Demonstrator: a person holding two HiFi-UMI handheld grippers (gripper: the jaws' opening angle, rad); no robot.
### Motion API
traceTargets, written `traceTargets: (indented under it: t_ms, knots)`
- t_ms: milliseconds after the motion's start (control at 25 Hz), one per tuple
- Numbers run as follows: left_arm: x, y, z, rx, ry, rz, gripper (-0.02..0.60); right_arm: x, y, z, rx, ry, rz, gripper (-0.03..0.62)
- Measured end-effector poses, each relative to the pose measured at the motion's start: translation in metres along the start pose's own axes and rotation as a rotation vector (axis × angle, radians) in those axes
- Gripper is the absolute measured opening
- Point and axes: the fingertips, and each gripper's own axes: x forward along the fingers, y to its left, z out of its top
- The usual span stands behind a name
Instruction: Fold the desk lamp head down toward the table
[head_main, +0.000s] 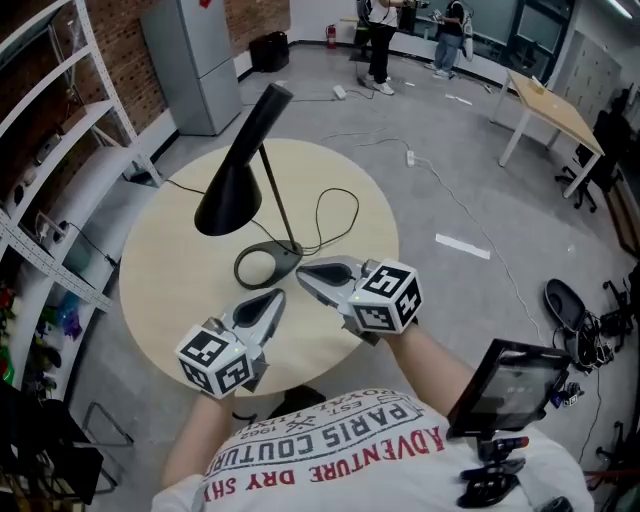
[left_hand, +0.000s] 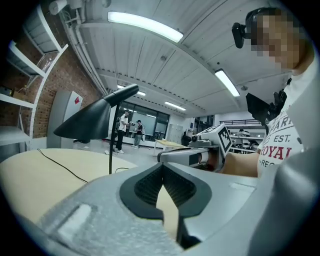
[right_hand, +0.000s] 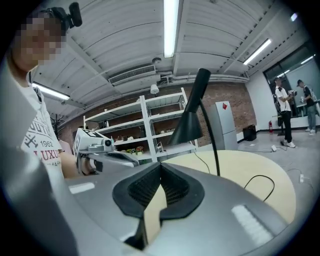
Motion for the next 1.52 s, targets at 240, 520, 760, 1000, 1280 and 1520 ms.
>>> traceTargets:
  t_ms: [240,520,760,1000,1280,1520]
  knots:
    - [-0.023,-0.039,-0.018,0.054,0.049,-0.015,0.005,-0.014,0.047,-0.031,-0.046,0.082,0.009,0.006]
    - [-0.086,-0.057,-0.037,0.008,0.052,-0.011,0.004,-0.016,0.116,-0.049,-0.041,0.099,-0.002,0.006]
    - [-0.147,-0.080,-0.049,0.025,0.068,-0.021,0.003,-0.015,0.180,-0.064,-0.083,0.106,-0.038,0.006]
    - [-0.178,-0.101,-0.053,0.056,0.071,-0.053,0.005,-0.018,0.219,-0.070,-0.074,0.073,-0.060,0.006]
    - [-0.180,-0.121,-0.059,0.075,0.077,-0.096,0.003,-0.030,0.233,-0.075,-0.062,0.038,-0.094,0.006]
    - [-0.181,-0.131,-0.062,0.077,0.080,-0.119,0.005,-0.037,0.238,-0.078,-0.060,0.033,-0.115,0.006]
